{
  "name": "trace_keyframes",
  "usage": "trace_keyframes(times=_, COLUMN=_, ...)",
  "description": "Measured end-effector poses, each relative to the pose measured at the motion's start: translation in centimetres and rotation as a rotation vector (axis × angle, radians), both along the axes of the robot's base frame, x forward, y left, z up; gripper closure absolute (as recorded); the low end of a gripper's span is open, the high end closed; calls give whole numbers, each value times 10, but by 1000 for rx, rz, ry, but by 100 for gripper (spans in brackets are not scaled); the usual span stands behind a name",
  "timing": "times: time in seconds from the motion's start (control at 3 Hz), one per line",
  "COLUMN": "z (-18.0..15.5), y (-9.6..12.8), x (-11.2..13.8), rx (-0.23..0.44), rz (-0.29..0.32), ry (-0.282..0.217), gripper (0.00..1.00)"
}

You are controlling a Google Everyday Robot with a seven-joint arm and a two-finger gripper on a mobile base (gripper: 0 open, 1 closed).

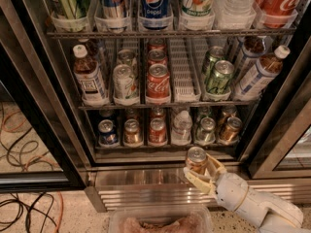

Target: Pick orange can from bottom shelf of fridge

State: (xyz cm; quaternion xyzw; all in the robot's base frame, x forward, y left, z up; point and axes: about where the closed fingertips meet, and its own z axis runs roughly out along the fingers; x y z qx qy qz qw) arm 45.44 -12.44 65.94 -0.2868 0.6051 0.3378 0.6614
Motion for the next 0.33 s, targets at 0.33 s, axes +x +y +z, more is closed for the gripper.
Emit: trace_keyframes(times=0.33, z=0, y=0, x=0, rx=0, rz=0, ry=0, gripper=100)
